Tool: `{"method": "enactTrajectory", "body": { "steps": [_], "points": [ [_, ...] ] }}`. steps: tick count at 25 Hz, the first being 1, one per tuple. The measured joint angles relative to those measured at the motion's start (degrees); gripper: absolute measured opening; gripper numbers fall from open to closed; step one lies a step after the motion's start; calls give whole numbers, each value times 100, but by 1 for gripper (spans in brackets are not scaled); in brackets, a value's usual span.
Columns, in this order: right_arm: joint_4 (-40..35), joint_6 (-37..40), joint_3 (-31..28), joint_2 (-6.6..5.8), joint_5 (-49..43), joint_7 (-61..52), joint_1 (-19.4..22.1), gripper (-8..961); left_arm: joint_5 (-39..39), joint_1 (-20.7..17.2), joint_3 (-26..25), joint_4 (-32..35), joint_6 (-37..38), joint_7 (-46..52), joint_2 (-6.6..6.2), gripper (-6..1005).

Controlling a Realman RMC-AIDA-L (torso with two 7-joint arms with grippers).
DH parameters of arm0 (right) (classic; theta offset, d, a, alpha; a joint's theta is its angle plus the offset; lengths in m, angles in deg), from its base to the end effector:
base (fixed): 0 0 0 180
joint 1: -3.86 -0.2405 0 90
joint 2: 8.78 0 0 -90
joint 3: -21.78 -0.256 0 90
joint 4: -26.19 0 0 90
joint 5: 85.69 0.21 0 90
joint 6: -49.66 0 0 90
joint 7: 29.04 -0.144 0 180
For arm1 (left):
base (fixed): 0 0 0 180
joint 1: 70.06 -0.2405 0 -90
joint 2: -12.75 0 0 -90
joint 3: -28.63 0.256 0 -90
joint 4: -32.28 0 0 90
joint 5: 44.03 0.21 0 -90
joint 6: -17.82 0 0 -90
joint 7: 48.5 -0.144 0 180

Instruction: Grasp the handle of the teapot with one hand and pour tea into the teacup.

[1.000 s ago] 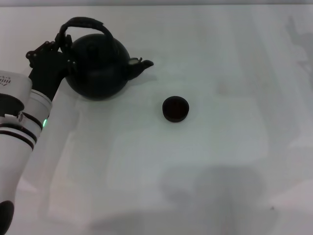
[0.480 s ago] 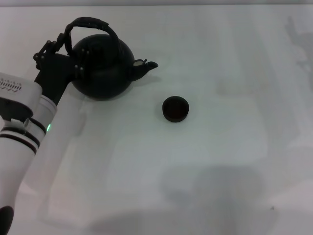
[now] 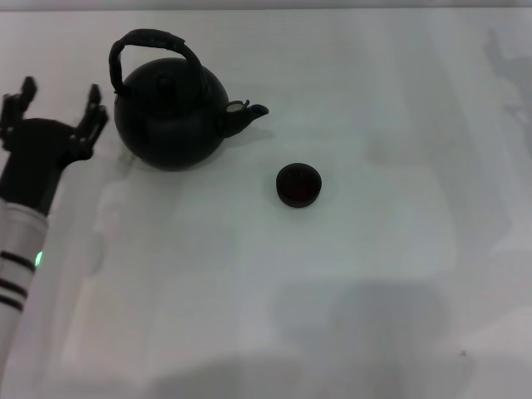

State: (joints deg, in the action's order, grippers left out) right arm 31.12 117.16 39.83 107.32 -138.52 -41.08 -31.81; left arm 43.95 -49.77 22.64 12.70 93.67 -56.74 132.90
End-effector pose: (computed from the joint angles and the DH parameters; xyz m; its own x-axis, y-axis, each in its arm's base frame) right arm 0.3231 0.3778 0.0281 0.6721 0.1022 -0.7333 -0.7345 -0.0327 -0.6778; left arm -0.3159 0.2734 -0.0590 0.7447 -0.0352 0.6665 0.6574 -0.1342 -0.7415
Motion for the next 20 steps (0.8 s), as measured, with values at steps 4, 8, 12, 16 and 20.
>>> {"method": "enactTrajectory", "body": {
  "steps": [4, 8, 12, 16, 20],
  "points": [
    [9, 0, 43, 0, -20, 0, 27, 842, -204, -199, -26, 117, 248, 49, -19, 847],
    [32, 0, 285, 6, -28, 0, 52, 842, -413, -228, -46, 475, 216, 643, -42, 852],
    [85, -1, 383, 8, -28, 0, 108, 842, -925, -241, -77, 674, 191, 1196, -66, 848],
    [133, 0, 391, 9, -28, 0, 149, 842, -1232, -229, -78, 726, 185, 1231, -78, 846],
    [158, -6, 392, 9, -27, 0, 175, 841, -1250, -181, -66, 732, 108, 1233, -79, 846]
  ]
}}
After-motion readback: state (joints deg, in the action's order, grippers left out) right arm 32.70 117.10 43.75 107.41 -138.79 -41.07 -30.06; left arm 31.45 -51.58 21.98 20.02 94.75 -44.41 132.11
